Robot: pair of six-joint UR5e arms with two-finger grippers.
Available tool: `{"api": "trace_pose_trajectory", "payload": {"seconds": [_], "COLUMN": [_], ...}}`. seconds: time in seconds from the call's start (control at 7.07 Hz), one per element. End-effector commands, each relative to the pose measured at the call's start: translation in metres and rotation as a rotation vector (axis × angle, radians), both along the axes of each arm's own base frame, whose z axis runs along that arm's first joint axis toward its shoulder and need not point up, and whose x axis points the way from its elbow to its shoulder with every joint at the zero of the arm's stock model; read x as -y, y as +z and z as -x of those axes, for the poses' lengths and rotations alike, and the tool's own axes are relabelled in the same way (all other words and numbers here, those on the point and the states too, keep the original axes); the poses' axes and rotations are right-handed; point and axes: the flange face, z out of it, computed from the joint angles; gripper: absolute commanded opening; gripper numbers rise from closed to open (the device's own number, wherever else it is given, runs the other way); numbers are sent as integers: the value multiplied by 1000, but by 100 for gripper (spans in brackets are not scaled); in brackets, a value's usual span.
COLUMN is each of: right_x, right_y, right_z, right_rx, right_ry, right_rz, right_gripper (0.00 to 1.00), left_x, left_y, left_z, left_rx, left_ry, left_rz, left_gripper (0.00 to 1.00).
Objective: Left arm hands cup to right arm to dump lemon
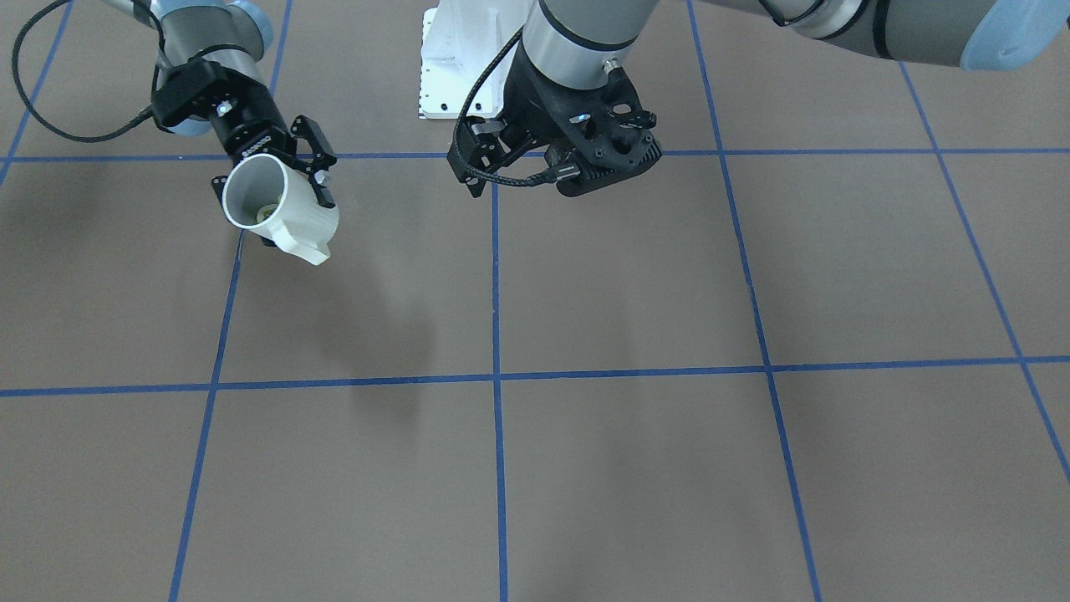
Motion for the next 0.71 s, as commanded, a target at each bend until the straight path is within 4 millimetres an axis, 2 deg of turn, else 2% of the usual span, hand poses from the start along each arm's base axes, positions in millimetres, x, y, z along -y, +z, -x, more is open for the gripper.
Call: {"api": "trace_pose_trajectory", "payload": {"seconds": [0.0,0.28,0.57], "right_x": [-1,-1,-8], "right_y": [65,102,145], "right_z": [-81,-125,-172], "right_rx": [55,40,-51], "right_ry": [61,103,125], "right_rz": [24,84,143], "right_gripper": [36,36,35], "left_x": [0,-2,-1], "left_y": [4,4,5], "left_z": [-1,-4,-6], "left_rx": [5,7,12], "left_ry": [0,3,0], "left_rz": [6,10,12], "left_gripper": [100,100,100]}}
